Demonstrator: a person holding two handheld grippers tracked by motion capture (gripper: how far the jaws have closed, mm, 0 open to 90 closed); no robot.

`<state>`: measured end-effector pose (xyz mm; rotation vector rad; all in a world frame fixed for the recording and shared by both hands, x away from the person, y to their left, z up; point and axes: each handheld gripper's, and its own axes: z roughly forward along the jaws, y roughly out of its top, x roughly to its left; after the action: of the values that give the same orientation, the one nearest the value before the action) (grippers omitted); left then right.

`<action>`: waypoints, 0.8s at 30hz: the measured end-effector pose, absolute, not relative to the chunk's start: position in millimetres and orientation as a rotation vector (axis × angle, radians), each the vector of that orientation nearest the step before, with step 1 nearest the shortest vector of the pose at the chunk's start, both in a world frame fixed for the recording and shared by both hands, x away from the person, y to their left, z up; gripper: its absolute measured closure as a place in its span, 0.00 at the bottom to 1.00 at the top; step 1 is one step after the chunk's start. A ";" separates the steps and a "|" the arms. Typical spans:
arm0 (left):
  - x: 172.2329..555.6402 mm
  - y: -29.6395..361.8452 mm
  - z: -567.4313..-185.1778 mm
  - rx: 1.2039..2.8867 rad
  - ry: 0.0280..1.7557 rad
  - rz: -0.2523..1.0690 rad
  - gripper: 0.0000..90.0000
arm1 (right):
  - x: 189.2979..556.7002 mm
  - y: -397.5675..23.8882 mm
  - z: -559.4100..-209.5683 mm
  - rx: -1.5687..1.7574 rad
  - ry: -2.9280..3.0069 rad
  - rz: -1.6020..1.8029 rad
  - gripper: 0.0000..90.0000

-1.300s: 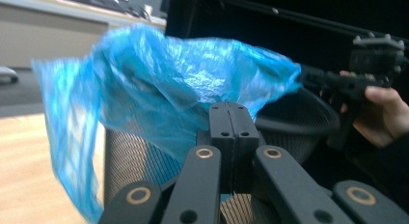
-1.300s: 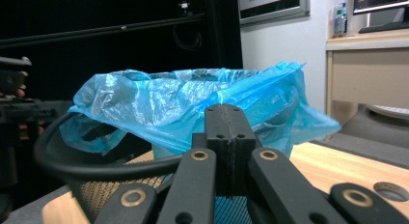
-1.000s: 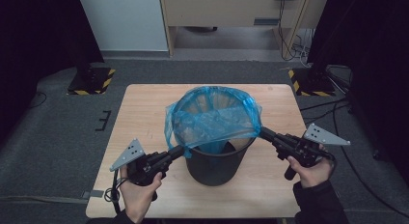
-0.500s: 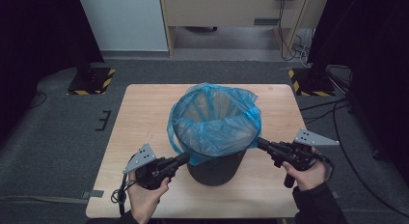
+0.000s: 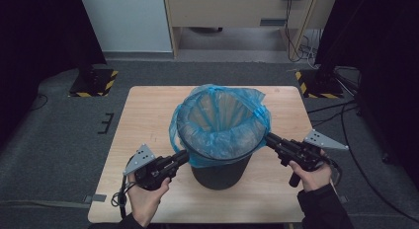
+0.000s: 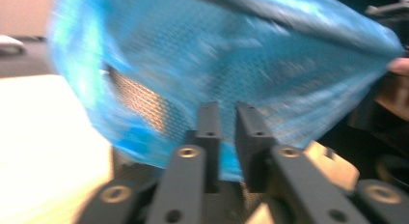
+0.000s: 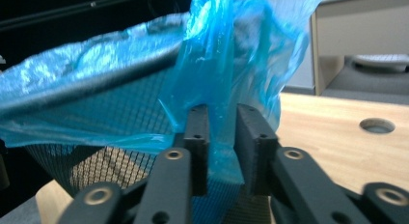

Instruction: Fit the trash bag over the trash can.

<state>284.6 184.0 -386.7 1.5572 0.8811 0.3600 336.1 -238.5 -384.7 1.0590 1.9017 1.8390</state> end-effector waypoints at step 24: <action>344.5 208.4 -382.6 1.527 0.878 0.488 0.67 | 390.4 -225.8 -347.2 0.911 1.715 1.902 0.67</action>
<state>344.5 208.4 -382.6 1.5268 0.8776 0.4875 390.4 -225.8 -347.2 0.9109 1.7151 1.9017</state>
